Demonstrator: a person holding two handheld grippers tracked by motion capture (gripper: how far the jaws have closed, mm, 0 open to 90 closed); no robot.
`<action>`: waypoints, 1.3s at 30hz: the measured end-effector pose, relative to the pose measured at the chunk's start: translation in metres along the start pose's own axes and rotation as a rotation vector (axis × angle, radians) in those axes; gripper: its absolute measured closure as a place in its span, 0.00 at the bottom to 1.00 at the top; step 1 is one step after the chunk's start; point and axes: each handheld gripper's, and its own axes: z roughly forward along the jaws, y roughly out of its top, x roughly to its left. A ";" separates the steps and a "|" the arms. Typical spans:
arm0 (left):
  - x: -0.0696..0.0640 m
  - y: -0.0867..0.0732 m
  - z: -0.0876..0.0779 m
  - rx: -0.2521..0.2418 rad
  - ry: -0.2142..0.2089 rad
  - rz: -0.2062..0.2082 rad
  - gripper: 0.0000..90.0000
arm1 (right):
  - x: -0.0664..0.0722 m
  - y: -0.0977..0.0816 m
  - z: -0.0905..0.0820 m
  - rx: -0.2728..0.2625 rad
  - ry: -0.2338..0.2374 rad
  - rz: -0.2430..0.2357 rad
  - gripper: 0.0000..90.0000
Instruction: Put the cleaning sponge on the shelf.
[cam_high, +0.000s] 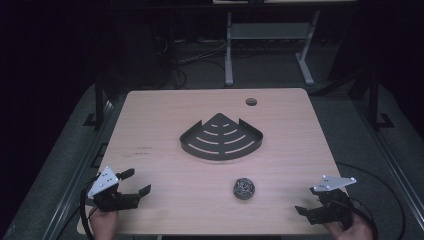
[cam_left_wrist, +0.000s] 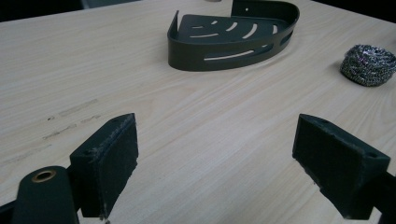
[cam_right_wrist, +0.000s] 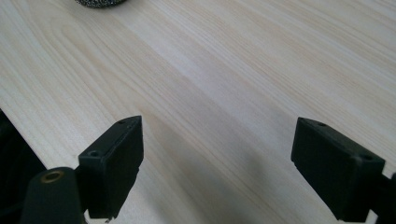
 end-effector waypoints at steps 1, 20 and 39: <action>0.000 0.000 0.000 -0.002 -0.001 -0.002 0.15 | 0.001 0.001 0.000 0.000 0.003 -0.001 0.18; -0.002 -0.001 -0.003 -0.019 0.009 -0.014 0.15 | 0.024 0.028 0.008 0.036 0.045 -0.085 0.17; -0.001 -0.001 -0.004 -0.017 0.006 -0.012 0.15 | 0.040 0.051 0.018 0.059 0.078 -0.159 0.17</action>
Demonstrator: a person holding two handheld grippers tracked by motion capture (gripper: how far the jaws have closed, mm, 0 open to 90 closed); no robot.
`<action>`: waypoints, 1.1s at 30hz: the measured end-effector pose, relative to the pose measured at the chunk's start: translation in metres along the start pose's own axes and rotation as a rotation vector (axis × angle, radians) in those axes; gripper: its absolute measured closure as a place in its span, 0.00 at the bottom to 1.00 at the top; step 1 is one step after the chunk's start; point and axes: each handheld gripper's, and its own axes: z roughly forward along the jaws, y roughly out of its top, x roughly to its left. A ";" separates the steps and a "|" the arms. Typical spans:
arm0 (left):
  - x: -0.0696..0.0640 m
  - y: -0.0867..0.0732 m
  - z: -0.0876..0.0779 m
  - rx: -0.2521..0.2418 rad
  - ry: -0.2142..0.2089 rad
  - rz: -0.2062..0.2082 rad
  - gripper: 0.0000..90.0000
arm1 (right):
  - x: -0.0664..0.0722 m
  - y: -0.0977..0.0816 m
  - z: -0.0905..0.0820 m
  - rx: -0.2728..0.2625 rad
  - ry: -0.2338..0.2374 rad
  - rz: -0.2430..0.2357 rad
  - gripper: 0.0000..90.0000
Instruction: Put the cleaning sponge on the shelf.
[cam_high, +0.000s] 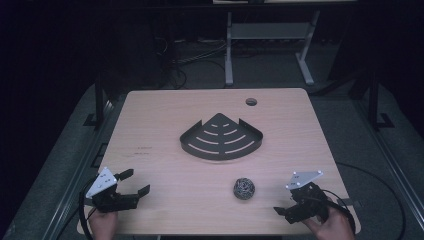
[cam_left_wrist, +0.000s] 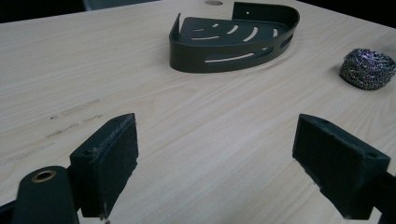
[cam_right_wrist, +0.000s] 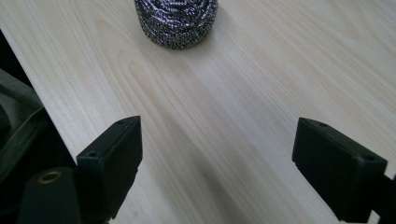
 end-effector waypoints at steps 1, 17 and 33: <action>0.000 0.000 0.000 -0.001 0.000 -0.002 0.15 | 0.000 0.001 0.001 0.001 0.003 -0.002 0.17; 0.001 0.000 0.000 0.001 -0.001 0.004 0.15 | 0.008 0.021 0.010 0.037 0.036 -0.054 0.17; 0.001 0.000 -0.002 -0.006 0.000 0.000 0.15 | 0.015 0.043 0.028 0.066 0.074 -0.115 0.17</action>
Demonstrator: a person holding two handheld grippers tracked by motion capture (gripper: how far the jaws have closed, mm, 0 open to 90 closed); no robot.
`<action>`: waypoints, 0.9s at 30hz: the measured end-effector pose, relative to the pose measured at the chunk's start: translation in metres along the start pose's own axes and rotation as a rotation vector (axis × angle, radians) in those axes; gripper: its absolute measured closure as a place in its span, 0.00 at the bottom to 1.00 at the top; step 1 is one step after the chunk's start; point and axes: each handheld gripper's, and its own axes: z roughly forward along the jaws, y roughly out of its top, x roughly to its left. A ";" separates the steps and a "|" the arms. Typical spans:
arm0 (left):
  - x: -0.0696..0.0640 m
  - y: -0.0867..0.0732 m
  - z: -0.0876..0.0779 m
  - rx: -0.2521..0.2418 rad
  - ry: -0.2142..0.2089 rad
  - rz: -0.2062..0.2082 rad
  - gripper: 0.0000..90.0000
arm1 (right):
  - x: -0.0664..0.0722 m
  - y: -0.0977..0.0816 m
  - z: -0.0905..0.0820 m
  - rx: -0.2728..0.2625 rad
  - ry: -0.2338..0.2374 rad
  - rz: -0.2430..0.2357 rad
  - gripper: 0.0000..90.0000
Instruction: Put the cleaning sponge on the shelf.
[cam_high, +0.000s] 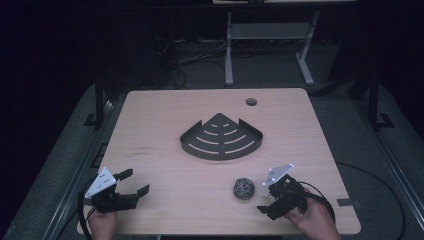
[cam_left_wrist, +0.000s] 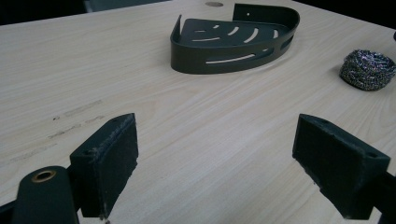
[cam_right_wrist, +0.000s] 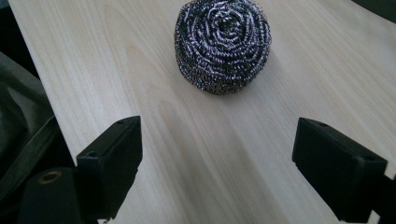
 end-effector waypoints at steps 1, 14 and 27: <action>0.000 0.000 0.000 0.000 0.001 0.000 0.15 | 0.000 0.001 0.001 0.002 0.002 -0.004 0.17; 0.000 0.000 -0.001 -0.002 0.001 -0.002 0.15 | 0.000 0.019 0.011 0.031 0.023 -0.040 0.17; 0.000 0.000 -0.001 -0.005 0.003 -0.006 0.15 | -0.004 0.033 0.015 0.042 0.037 -0.056 0.17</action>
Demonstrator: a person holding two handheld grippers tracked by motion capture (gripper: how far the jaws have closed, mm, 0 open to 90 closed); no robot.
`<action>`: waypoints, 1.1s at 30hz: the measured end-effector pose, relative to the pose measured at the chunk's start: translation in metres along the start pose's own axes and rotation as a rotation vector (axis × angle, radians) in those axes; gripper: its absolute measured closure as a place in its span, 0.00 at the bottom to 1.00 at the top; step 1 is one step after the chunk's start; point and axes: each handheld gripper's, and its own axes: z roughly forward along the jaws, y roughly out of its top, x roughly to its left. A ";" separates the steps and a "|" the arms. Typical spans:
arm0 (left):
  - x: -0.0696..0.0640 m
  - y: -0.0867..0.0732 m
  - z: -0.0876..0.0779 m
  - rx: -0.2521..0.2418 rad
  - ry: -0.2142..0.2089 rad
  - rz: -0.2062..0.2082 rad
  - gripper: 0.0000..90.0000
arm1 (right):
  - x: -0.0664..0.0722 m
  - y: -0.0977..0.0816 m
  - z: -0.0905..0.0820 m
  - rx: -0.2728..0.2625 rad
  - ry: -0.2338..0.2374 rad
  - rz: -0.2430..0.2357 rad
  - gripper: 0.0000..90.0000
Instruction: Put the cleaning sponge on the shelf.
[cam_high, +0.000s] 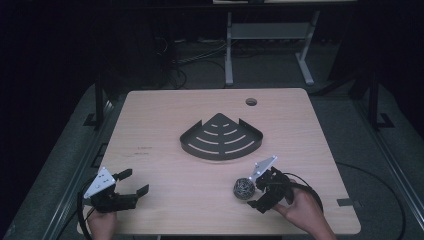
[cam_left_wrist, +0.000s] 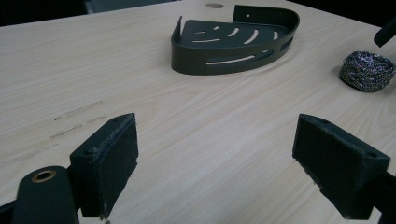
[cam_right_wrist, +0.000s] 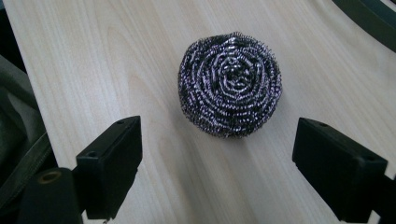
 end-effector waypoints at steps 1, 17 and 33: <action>0.000 0.000 0.000 0.000 0.000 0.000 0.15 | -0.001 0.002 0.001 0.003 0.000 -0.002 0.17; 0.001 0.000 -0.001 -0.003 -0.001 0.004 0.15 | -0.006 0.017 0.010 0.026 0.023 -0.016 0.17; 0.001 0.000 -0.001 -0.005 -0.001 0.005 0.15 | -0.010 0.028 0.021 0.054 0.040 -0.025 0.17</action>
